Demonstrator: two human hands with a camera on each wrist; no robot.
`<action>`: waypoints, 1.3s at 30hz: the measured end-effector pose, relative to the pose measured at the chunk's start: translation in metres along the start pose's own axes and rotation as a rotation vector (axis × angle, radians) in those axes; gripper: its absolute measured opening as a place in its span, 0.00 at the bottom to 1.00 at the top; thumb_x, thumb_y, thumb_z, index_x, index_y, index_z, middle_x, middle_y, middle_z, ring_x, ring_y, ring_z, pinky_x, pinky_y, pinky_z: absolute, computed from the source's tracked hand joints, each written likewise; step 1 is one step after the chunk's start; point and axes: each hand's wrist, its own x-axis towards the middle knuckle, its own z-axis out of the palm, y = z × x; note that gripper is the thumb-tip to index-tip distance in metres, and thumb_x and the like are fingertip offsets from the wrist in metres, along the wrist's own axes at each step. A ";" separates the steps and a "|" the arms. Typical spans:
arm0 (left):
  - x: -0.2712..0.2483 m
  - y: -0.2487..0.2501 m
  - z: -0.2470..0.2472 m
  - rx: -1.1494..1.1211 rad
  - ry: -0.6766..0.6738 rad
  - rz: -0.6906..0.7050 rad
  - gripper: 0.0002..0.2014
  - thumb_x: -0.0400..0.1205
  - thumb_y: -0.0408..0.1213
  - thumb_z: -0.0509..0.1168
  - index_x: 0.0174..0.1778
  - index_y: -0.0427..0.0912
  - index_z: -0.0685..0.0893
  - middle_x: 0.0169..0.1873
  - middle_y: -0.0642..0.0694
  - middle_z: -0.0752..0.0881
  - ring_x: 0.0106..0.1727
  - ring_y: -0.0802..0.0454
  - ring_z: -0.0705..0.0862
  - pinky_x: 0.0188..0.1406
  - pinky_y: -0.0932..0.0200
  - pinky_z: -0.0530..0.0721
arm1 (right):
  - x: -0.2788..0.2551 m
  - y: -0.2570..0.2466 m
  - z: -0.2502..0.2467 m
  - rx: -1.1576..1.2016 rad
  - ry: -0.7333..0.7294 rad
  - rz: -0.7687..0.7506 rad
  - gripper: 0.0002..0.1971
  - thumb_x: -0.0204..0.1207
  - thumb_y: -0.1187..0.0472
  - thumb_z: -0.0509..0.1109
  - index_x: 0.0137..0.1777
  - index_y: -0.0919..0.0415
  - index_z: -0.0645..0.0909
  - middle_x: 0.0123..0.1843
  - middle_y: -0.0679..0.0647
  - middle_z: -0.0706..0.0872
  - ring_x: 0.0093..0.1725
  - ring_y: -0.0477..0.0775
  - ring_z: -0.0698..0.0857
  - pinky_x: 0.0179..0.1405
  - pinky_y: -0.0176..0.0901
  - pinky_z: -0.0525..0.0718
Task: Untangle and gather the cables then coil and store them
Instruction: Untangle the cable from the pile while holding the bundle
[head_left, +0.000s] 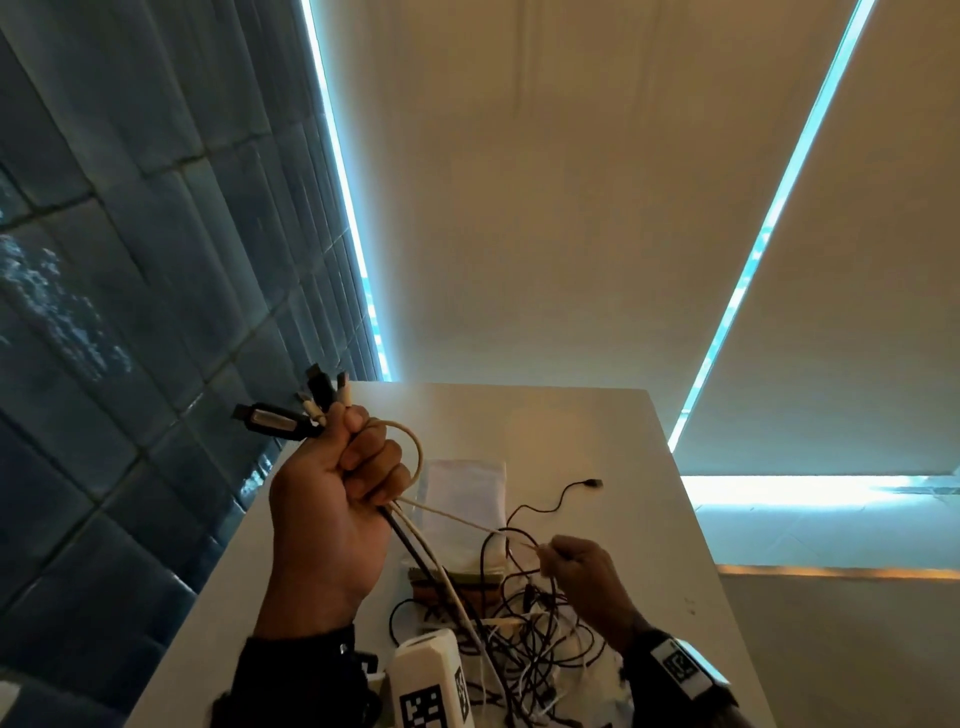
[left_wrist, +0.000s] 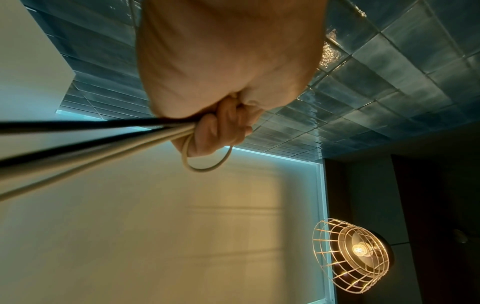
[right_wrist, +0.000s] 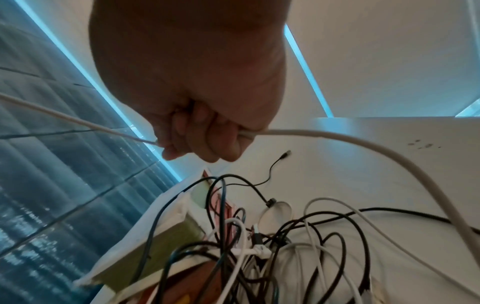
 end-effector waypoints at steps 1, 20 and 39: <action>0.000 -0.002 0.000 0.012 0.006 -0.003 0.16 0.87 0.39 0.50 0.34 0.47 0.72 0.22 0.55 0.64 0.18 0.62 0.60 0.16 0.68 0.63 | 0.002 -0.002 -0.003 -0.017 0.027 0.009 0.19 0.81 0.62 0.67 0.26 0.53 0.76 0.25 0.47 0.80 0.26 0.40 0.75 0.34 0.44 0.77; 0.002 -0.022 0.007 0.152 0.097 -0.208 0.12 0.88 0.40 0.52 0.45 0.41 0.77 0.37 0.38 0.89 0.38 0.48 0.83 0.45 0.53 0.78 | -0.045 -0.166 -0.039 0.364 -0.216 -0.438 0.10 0.83 0.67 0.63 0.45 0.63 0.85 0.24 0.38 0.80 0.21 0.38 0.72 0.22 0.24 0.68; -0.002 -0.001 0.002 0.095 -0.047 -0.136 0.18 0.86 0.41 0.50 0.31 0.45 0.73 0.23 0.52 0.67 0.18 0.61 0.60 0.19 0.65 0.60 | -0.026 -0.036 -0.005 0.293 -0.173 0.068 0.14 0.83 0.62 0.64 0.34 0.59 0.82 0.30 0.47 0.81 0.27 0.40 0.78 0.27 0.29 0.75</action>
